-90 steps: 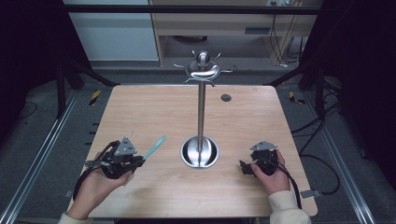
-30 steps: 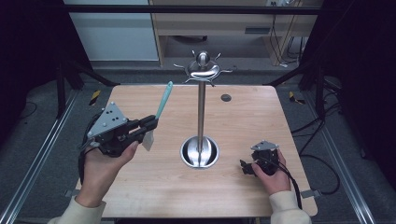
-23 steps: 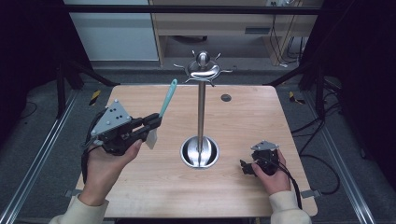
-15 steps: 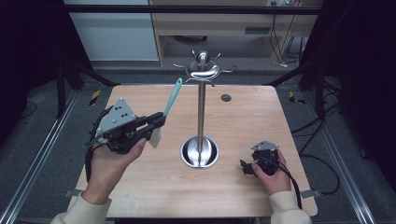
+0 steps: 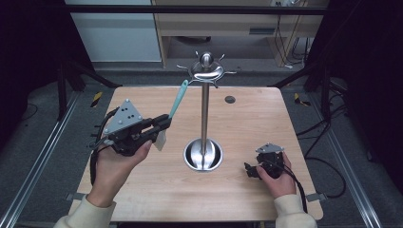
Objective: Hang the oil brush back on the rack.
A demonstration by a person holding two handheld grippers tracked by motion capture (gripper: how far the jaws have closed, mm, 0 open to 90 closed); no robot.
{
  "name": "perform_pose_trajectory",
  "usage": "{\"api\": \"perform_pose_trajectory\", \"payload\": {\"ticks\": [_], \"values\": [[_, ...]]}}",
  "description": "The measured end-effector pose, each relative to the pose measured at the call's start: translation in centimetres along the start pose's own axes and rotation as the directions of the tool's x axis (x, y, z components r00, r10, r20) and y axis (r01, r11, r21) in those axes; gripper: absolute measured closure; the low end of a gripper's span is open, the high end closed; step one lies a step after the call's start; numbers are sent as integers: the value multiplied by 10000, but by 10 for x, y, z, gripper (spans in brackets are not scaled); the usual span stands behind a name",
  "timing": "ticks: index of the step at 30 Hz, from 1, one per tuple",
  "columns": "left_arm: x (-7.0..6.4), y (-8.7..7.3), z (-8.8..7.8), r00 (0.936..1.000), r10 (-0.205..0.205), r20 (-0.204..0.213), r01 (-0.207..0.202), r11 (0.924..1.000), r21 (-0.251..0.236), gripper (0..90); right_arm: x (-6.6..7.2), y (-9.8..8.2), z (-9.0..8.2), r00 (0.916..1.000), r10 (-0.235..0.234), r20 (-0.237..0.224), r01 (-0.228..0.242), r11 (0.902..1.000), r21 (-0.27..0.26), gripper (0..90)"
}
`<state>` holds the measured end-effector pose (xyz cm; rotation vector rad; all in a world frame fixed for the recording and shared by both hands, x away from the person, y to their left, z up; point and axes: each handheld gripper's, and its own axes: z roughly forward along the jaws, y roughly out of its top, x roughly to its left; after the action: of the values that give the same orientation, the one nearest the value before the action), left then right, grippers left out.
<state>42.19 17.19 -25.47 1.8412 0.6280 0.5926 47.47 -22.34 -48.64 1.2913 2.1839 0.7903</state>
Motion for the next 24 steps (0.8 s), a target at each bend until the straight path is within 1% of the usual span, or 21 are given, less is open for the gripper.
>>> {"api": "perform_pose_trajectory", "payload": {"ticks": [8, 14, 24], "values": [[0, 1, 6, 10000, 56, 20, -56, 9998, 190, 818, 0, 0, 0, 10000, -7, -2, 7, 10000, -26, 80], [0, 4, 14, 10000, 30, 40, -31, 9996, 265, 818, -1, 0, 0, 10000, -27, -24, 27, 10000, -51, 80], [0, 3, 23, 9999, -5, 127, 0, 9994, 355, 818, -1, 0, 0, 10000, -39, -45, 39, 10000, -76, 80]]}}
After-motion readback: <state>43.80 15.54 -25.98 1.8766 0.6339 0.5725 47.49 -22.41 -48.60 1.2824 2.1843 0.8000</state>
